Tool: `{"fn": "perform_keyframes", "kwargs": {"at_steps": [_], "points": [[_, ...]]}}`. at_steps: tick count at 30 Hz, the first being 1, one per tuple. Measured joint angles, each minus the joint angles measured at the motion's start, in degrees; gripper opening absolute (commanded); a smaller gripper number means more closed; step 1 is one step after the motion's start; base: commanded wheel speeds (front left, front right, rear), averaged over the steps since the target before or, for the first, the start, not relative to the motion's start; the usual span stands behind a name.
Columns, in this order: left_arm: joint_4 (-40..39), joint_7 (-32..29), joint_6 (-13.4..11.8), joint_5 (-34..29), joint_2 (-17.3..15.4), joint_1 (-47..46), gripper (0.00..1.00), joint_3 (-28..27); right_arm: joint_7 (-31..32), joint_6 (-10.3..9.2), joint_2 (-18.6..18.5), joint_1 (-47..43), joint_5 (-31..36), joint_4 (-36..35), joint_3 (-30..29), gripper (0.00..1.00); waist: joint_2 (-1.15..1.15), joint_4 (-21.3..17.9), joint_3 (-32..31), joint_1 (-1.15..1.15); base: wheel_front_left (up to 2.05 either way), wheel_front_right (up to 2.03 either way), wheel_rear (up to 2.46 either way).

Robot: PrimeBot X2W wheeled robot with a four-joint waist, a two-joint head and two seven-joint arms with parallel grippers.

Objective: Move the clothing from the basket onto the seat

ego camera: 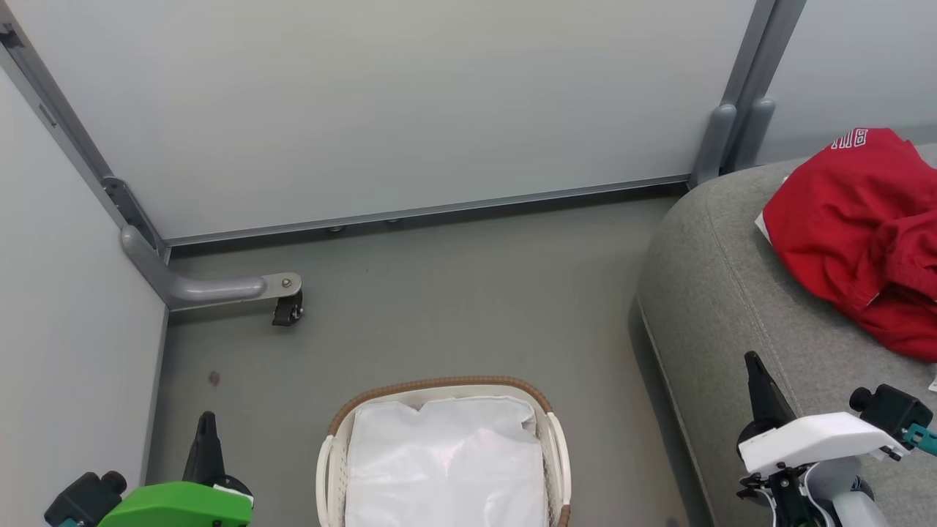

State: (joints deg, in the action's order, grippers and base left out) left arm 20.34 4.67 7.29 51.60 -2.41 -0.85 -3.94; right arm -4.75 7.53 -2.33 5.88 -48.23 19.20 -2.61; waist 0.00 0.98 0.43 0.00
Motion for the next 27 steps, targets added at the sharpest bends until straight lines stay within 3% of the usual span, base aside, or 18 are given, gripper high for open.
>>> {"fn": "perform_keyframes", "kwargs": {"at_steps": [27], "points": [[-2.5, -4.6, 0.0, 16.4, -0.1, -2.1, 0.0, -1.1, 4.5, -0.01, -0.1, 0.0, -17.7, -2.0, -1.6, 0.0, 0.0, -0.3, -0.1, 0.0, 0.0, 0.0, 0.0]]}}
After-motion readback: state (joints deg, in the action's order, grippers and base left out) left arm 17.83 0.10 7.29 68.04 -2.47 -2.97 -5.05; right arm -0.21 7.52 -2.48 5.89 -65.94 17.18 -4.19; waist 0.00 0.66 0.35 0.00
